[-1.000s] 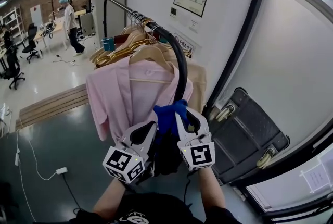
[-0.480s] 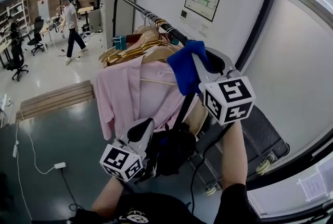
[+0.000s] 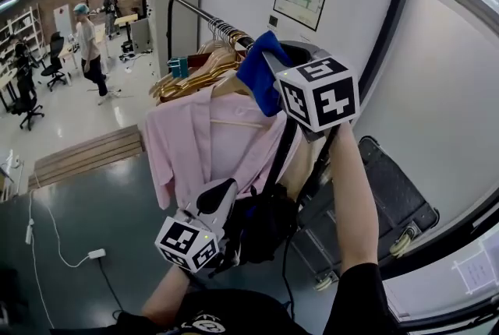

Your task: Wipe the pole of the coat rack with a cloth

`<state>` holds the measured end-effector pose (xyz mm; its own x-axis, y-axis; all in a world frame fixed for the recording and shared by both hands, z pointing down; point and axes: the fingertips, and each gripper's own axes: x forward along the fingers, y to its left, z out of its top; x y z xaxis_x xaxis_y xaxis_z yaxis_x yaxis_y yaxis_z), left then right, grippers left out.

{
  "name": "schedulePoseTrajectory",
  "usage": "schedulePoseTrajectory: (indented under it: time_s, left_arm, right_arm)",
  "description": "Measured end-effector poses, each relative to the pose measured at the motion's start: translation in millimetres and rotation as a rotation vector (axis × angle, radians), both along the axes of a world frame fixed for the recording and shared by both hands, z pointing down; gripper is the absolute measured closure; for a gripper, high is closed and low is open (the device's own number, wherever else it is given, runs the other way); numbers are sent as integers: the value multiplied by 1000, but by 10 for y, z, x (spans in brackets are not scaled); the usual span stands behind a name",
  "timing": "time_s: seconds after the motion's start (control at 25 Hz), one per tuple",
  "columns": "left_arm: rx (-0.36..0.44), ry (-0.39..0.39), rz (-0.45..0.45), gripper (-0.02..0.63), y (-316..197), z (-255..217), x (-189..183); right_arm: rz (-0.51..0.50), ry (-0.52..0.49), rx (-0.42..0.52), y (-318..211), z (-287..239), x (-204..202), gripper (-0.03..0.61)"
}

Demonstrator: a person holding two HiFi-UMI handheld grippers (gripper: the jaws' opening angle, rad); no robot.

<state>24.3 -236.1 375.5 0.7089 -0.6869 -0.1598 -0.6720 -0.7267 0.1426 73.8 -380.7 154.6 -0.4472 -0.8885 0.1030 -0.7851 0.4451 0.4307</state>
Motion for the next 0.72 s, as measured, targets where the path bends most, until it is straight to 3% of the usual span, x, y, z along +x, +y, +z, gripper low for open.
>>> schedulePoseTrajectory:
  time_s: [0.24, 0.48, 0.56, 0.72]
  left_arm:
    - [7, -8, -4, 609, -9, -47, -60]
    - [6, 2, -8, 609, 7, -33, -72]
    - [3, 10, -15, 609, 7, -3, -75]
    - [-8, 13, -22, 609, 25, 67, -43]
  right_arm:
    - [-16, -122, 199, 527, 108, 218, 522]
    - [43, -181, 391, 1106, 802, 422, 520]
    - [62, -191, 396, 1162, 1157, 474, 525]
    - [48, -341, 274, 1181, 1832, 547, 526]
